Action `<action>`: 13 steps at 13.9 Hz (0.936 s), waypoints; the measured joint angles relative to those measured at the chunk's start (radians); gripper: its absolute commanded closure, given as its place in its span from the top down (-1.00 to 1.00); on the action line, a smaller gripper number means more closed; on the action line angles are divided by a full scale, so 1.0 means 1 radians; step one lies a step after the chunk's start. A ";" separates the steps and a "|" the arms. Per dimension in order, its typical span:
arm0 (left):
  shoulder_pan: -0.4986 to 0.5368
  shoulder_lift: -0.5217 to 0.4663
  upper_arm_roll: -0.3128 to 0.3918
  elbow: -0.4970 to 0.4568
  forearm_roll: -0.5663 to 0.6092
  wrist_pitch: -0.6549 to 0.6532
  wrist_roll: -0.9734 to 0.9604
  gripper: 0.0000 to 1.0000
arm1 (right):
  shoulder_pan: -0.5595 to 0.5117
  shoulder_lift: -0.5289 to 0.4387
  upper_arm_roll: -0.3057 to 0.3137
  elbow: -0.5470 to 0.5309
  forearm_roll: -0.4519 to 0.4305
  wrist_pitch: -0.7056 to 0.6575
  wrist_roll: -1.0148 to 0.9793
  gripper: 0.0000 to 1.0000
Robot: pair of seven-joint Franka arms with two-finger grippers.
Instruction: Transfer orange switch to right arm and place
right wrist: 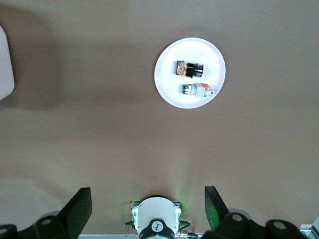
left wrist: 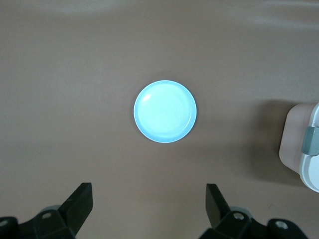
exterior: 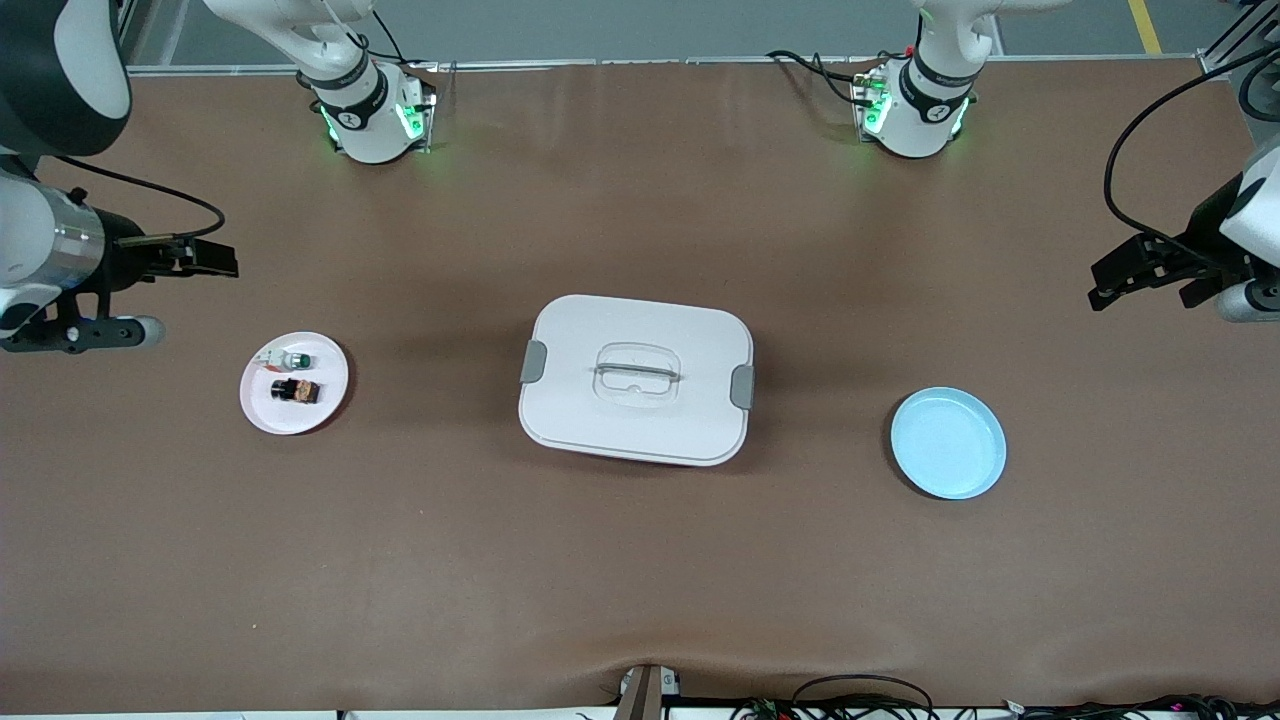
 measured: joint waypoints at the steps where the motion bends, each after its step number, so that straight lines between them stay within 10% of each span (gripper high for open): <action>1: 0.000 0.000 0.000 0.000 0.000 0.000 0.000 1.00 | -0.009 -0.001 -0.002 0.000 0.003 0.000 0.001 1.00; 13: 0.000 0.000 0.000 0.000 0.000 0.000 0.000 1.00 | -0.028 -0.055 0.001 -0.001 0.020 0.087 0.006 1.00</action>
